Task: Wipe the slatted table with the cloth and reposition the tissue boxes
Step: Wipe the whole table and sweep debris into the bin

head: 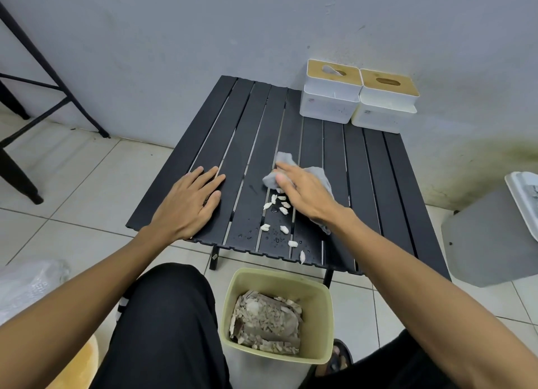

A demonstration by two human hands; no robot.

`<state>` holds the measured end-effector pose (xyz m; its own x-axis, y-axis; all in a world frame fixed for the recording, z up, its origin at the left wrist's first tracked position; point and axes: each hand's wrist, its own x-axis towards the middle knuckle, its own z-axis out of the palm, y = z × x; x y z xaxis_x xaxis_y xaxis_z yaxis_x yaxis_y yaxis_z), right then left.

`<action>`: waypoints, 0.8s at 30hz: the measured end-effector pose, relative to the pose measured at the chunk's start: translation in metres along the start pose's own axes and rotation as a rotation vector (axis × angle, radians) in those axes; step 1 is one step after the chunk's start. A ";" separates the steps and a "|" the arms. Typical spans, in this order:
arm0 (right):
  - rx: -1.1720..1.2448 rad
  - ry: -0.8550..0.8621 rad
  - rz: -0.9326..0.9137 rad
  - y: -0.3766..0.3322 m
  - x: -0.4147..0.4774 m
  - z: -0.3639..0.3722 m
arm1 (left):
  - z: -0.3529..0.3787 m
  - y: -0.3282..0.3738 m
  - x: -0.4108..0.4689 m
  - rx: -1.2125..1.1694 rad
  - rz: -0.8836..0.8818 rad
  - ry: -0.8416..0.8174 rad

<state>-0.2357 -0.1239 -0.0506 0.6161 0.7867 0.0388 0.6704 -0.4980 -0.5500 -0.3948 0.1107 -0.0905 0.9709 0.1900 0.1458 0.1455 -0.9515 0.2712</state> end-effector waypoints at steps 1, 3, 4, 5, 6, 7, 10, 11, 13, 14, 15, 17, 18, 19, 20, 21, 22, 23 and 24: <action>0.000 -0.029 -0.036 -0.004 -0.005 0.001 | 0.000 0.000 0.000 0.000 0.001 0.000; -0.013 -0.066 -0.106 -0.007 -0.014 0.007 | 0.000 0.000 0.000 0.001 -0.001 -0.002; -0.021 -0.076 -0.134 -0.010 -0.020 0.011 | 0.000 -0.001 0.000 0.003 -0.004 -0.002; -0.034 -0.086 -0.150 -0.014 -0.027 0.013 | 0.000 0.000 0.000 0.003 -0.004 -0.004; -0.042 -0.088 -0.172 -0.014 -0.032 0.017 | 0.000 0.000 0.000 0.003 -0.004 -0.005; -0.053 -0.095 -0.190 -0.017 -0.040 0.018 | 0.000 0.000 0.000 0.002 -0.004 -0.004; -0.048 -0.105 -0.210 -0.024 -0.057 0.022 | 0.000 0.000 0.000 0.000 -0.005 -0.005; -0.048 -0.107 -0.215 -0.026 -0.063 0.024 | 0.000 0.000 0.000 0.000 -0.004 -0.005; -0.037 -0.112 -0.230 -0.029 -0.072 0.026 | -0.001 0.001 0.000 0.000 -0.002 -0.004; -0.024 -0.119 -0.230 -0.031 -0.077 0.027 | -0.001 0.001 0.000 -0.001 -0.001 -0.004; -0.011 -0.124 -0.231 -0.031 -0.080 0.027 | -0.002 0.001 0.000 -0.003 -0.001 -0.004; 0.012 -0.129 -0.236 -0.033 -0.086 0.028 | -0.002 0.001 -0.001 -0.003 -0.004 -0.005; 0.021 -0.129 -0.237 -0.034 -0.088 0.029 | -0.002 0.001 -0.001 0.001 -0.004 -0.006; 0.030 -0.128 -0.240 -0.034 -0.090 0.029 | -0.002 0.001 -0.001 0.003 -0.004 -0.007; 0.037 -0.126 -0.243 -0.034 -0.092 0.030 | -0.002 0.001 0.000 0.002 -0.005 -0.008; 0.040 -0.124 -0.246 -0.034 -0.094 0.031 | -0.002 0.001 0.000 0.000 -0.007 -0.010; 0.043 -0.121 -0.248 -0.034 -0.096 0.032 | -0.002 0.001 0.000 -0.004 -0.009 -0.011; 0.047 -0.120 -0.249 -0.034 -0.098 0.032 | -0.001 0.000 -0.001 -0.007 -0.010 -0.011; 0.053 -0.118 -0.249 -0.033 -0.100 0.033 | -0.001 0.000 -0.001 -0.009 -0.010 -0.011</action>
<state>-0.3332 -0.1743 -0.0633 0.3807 0.9210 0.0822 0.7708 -0.2670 -0.5785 -0.3957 0.1108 -0.0892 0.9713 0.1970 0.1330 0.1537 -0.9474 0.2809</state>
